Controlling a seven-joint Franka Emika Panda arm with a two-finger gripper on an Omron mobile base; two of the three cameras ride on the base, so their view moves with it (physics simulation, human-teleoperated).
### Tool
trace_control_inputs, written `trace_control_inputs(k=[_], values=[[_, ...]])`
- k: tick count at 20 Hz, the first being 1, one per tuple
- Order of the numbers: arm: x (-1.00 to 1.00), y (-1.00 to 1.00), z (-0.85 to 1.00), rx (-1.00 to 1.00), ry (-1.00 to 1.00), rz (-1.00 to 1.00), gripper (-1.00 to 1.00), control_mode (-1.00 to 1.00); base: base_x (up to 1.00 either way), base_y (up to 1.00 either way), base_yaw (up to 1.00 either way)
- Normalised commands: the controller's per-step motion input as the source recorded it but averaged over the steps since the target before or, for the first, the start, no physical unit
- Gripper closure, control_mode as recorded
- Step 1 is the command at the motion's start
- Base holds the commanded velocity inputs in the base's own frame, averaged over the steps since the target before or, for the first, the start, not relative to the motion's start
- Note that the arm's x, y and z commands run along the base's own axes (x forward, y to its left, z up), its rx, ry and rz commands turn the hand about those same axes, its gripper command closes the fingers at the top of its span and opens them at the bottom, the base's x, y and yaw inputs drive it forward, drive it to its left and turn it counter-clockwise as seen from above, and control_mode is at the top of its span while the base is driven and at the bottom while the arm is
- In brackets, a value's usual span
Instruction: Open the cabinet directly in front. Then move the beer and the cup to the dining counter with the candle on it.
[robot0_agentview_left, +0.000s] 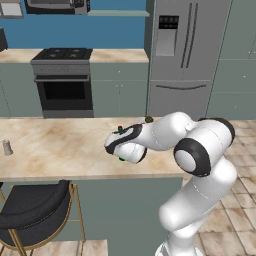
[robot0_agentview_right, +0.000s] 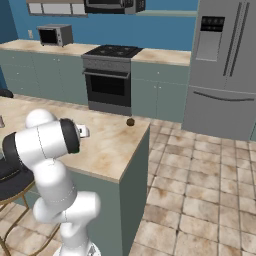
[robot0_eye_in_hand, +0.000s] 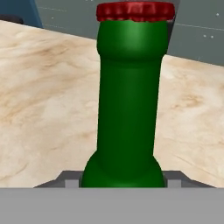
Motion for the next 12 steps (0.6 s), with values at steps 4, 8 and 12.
trace_control_inputs(k=[4, 8, 12], values=[[0.0, 0.0, 0.0, 0.0, 0.0, 0.0, -1.0, -1.0, 0.0, 0.0, 0.0], [0.0, 0.0, 0.21, 0.0, 0.0, 0.0, -1.0, -1.0, 0.0, 0.0, 0.0], [0.0, 0.0, 0.45, 0.02, -0.01, 0.0, -1.0, -1.0, 0.0, 0.0, 0.0]])
